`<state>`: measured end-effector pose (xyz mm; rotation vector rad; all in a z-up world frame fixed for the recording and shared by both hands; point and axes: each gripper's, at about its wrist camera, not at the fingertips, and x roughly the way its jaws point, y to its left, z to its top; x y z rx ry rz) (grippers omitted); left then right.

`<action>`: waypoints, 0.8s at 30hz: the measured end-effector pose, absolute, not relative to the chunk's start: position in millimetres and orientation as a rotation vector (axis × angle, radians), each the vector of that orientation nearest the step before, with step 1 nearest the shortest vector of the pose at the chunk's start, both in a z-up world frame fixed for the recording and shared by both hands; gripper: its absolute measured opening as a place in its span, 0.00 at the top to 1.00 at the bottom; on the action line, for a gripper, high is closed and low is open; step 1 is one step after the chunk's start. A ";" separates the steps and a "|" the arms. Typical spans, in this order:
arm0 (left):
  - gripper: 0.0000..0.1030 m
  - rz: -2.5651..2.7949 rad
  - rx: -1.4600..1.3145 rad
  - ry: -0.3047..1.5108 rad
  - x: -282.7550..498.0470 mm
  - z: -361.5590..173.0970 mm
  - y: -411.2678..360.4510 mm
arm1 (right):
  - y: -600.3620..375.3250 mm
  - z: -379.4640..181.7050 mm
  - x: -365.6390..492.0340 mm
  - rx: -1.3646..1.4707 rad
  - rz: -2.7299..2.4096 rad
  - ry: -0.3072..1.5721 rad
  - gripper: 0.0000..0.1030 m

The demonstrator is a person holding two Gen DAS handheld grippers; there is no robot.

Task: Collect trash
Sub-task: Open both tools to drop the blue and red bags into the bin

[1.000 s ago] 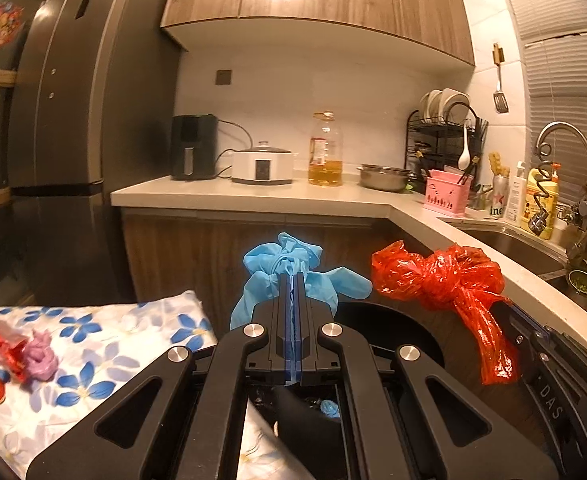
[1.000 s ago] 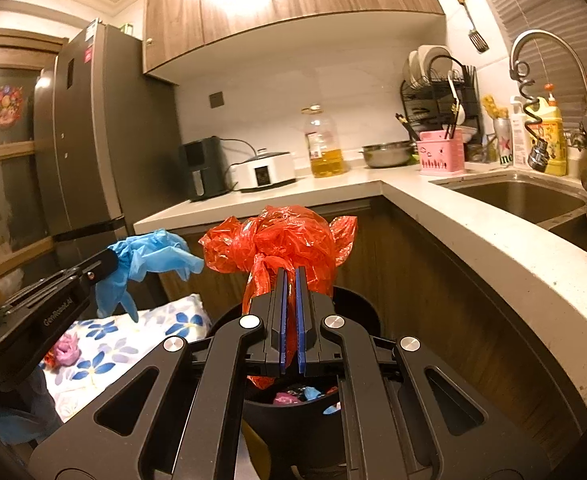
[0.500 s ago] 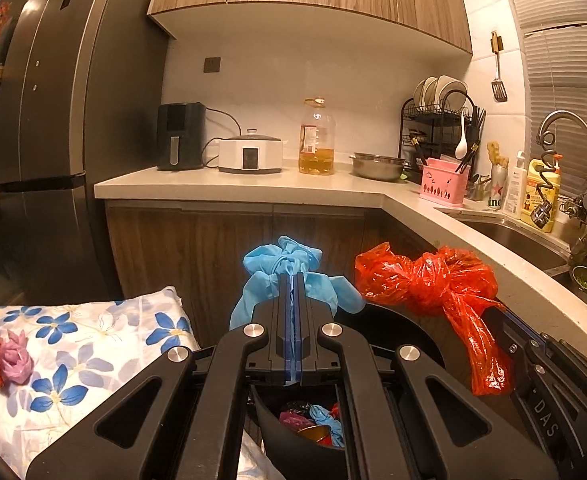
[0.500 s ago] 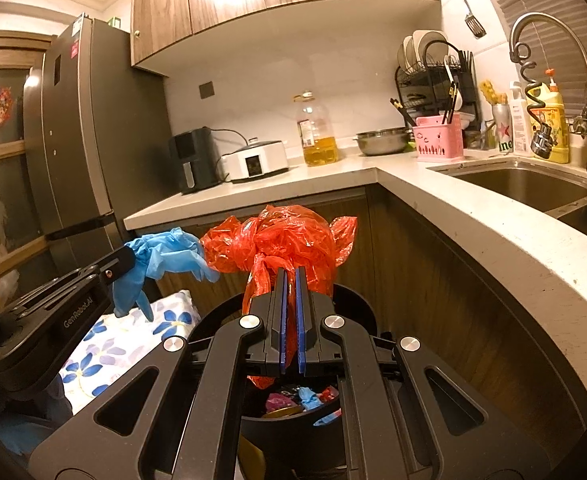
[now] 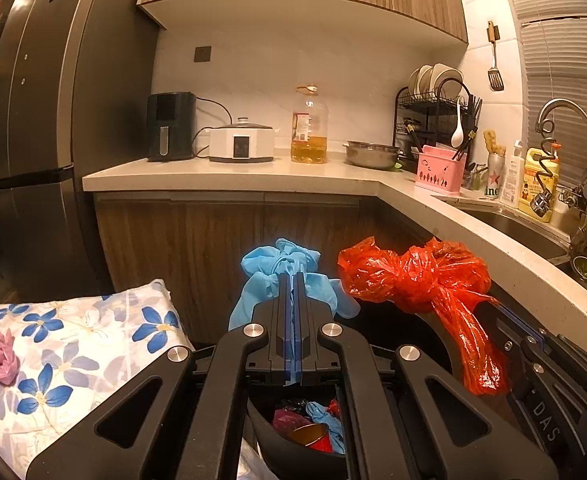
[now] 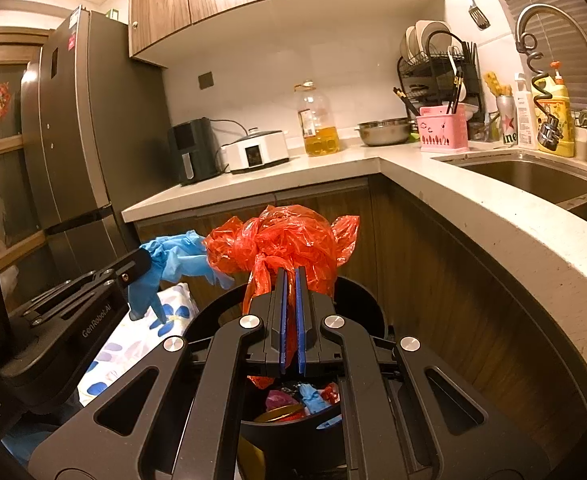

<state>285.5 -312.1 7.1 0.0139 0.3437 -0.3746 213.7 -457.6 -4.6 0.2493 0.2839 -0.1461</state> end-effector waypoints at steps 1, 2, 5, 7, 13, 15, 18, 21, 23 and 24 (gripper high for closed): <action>0.99 -0.376 0.016 0.345 286.1 6.1 -313.0 | -457.9 -5.0 214.3 0.249 -0.147 0.285 0.96; 0.99 -0.379 0.017 0.346 286.5 5.3 -313.8 | -458.1 -5.5 214.6 0.250 -0.147 0.285 0.96; 0.99 -0.382 0.018 0.350 288.7 3.7 -315.3 | -459.0 -7.5 216.0 0.257 -0.148 0.288 0.96; 0.99 -0.385 0.021 0.352 290.4 2.3 -315.6 | -459.8 -8.8 217.8 0.261 -0.147 0.292 0.96; 0.99 -0.399 0.031 0.358 293.3 -2.1 -319.5 | -461.1 -11.9 222.6 0.264 -0.144 0.302 0.96; 0.99 -0.409 0.034 0.363 294.1 -3.6 -321.5 | -461.3 -12.8 224.1 0.262 -0.145 0.304 0.95; 0.99 -0.425 0.038 0.369 295.8 -6.8 -322.1 | -462.2 -14.7 226.7 0.268 -0.144 0.313 0.95; 0.97 -0.435 0.047 0.379 297.3 -10.9 -323.0 | -463.7 -17.3 230.7 0.272 -0.147 0.327 0.89; 0.87 -0.432 0.049 0.384 299.0 -13.5 -322.0 | -466.2 -19.7 232.5 0.281 -0.154 0.337 0.76; 0.78 -0.428 0.043 0.389 300.4 -15.1 -319.2 | -467.1 -20.8 232.3 0.286 -0.157 0.337 0.68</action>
